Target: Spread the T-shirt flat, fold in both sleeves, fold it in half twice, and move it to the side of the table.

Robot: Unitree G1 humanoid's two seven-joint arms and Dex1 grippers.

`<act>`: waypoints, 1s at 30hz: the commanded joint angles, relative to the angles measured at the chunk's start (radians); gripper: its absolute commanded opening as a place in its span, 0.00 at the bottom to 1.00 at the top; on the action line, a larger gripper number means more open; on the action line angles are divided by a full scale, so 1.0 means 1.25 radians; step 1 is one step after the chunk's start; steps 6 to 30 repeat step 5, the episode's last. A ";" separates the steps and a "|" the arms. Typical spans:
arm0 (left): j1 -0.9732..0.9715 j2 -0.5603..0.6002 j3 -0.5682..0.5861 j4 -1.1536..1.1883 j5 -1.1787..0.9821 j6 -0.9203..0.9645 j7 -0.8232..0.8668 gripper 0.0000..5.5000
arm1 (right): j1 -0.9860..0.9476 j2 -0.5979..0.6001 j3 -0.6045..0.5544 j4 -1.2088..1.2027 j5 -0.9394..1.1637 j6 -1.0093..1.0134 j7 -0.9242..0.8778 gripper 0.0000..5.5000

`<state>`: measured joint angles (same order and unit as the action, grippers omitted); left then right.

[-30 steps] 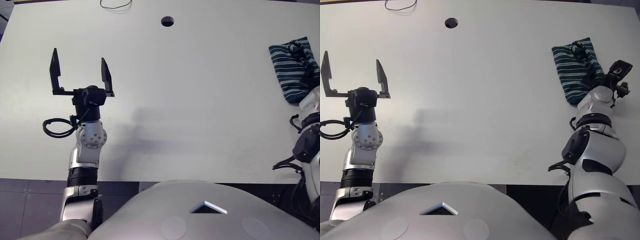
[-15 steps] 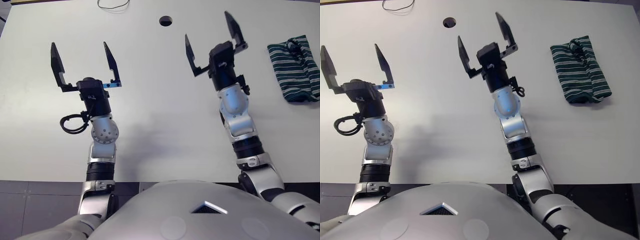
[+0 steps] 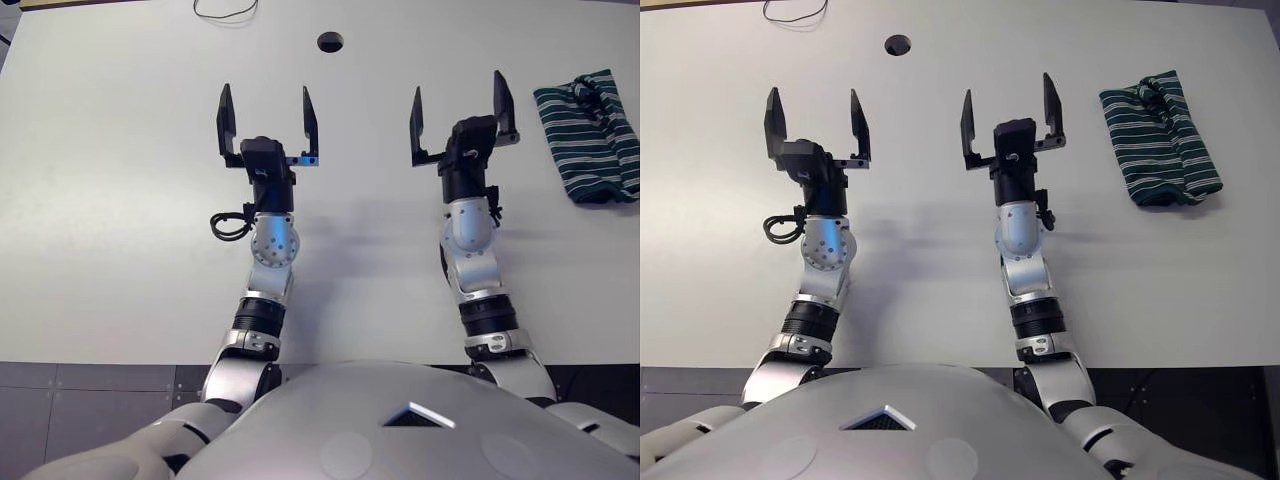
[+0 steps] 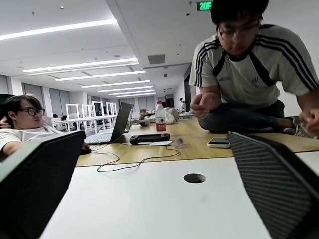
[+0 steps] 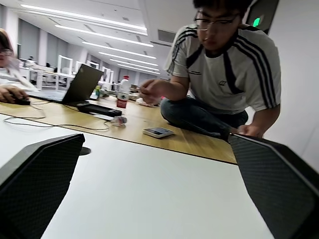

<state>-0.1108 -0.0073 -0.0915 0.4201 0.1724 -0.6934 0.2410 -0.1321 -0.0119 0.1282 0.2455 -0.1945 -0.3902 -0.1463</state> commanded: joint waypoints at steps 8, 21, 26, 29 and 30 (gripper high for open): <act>-0.045 -0.014 0.011 0.072 0.021 -0.043 0.017 0.76 | -0.039 0.000 -0.010 0.007 -0.026 -0.019 -0.019 0.98; -0.045 -0.014 0.011 0.072 0.021 -0.043 0.017 0.76 | -0.039 0.000 -0.010 0.007 -0.026 -0.019 -0.019 0.98; -0.045 -0.014 0.011 0.072 0.021 -0.043 0.017 0.76 | -0.039 0.000 -0.010 0.007 -0.026 -0.019 -0.019 0.98; -0.045 -0.014 0.011 0.072 0.021 -0.043 0.017 0.76 | -0.039 0.000 -0.010 0.007 -0.026 -0.019 -0.019 0.98; -0.045 -0.014 0.011 0.072 0.021 -0.043 0.017 0.76 | -0.039 0.000 -0.010 0.007 -0.026 -0.019 -0.019 0.98</act>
